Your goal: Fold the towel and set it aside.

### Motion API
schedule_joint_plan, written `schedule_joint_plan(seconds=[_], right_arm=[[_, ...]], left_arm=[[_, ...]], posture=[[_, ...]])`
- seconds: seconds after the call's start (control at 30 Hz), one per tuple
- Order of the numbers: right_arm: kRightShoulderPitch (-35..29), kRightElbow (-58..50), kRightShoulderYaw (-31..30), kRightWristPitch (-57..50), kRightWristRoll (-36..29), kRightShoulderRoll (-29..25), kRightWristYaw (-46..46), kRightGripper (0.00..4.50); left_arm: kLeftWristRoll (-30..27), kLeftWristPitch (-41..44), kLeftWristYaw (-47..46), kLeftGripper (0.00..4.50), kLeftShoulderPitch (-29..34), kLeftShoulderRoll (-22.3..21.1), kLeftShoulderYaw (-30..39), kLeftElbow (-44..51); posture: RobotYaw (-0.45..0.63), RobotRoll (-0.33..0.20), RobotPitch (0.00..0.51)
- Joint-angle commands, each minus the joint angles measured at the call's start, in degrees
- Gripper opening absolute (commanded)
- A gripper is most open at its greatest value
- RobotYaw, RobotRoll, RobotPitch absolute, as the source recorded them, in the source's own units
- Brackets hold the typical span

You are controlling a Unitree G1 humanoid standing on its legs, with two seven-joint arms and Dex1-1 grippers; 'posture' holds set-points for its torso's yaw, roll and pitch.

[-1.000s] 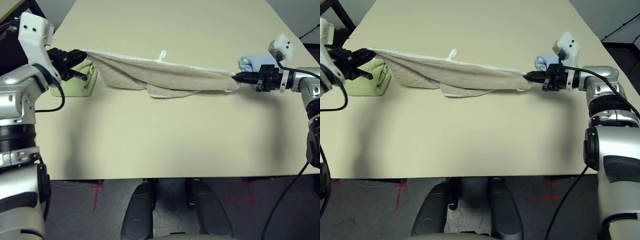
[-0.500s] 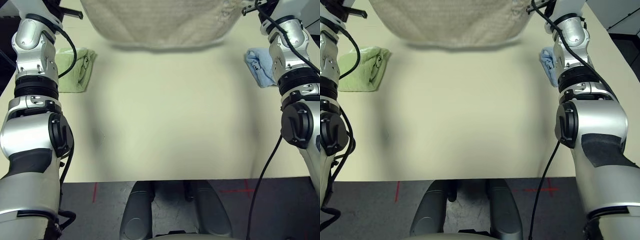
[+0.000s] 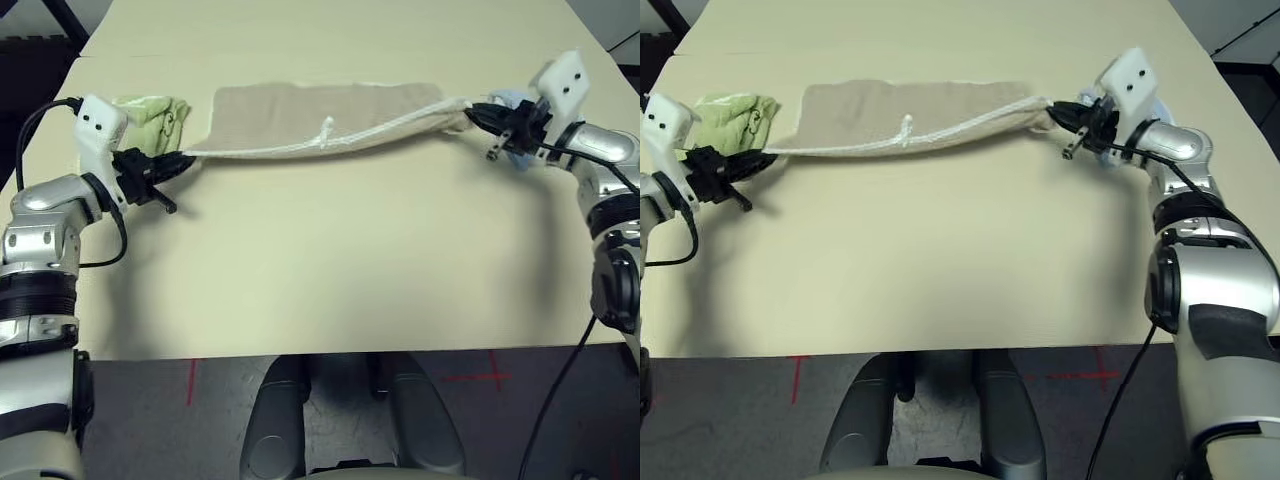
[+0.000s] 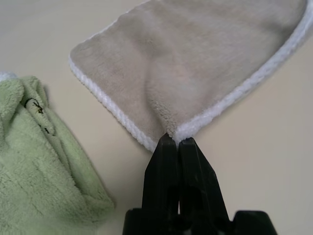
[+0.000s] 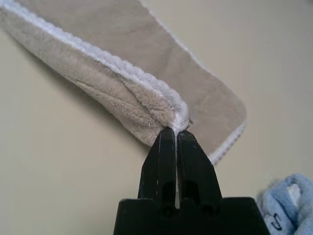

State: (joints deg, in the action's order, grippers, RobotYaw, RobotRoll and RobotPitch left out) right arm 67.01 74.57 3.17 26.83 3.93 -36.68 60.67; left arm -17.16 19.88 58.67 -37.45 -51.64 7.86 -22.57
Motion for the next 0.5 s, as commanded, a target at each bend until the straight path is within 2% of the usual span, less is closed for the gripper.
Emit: schedule_joint_plan(seconds=[0.03, 0.23, 0.5], right_arm=[[0.77, 0.13, -1.96, -0.91, 2.09, -1.16, 4.25, 0.0], [1.67, 0.14, -4.55, -1.7, 3.92, -2.25, 13.51, 0.0], [1.13, 0.63, -7.11, -4.48, 5.65, -6.55, 26.09, 0.0]], left_arm=[[-0.12, 4.21, 5.2, 0.03, 1.3, -3.25, -2.04, 2.26], [0.98, 4.88, 10.95, 0.03, 3.17, -7.19, -3.58, 2.86], [2.51, 4.82, 21.91, 0.03, 8.27, -16.0, -6.51, 6.25]], posture=[[-0.02, 0.0, 0.288], [-0.02, 0.0, 0.285], [-0.01, 0.0, 0.282]])
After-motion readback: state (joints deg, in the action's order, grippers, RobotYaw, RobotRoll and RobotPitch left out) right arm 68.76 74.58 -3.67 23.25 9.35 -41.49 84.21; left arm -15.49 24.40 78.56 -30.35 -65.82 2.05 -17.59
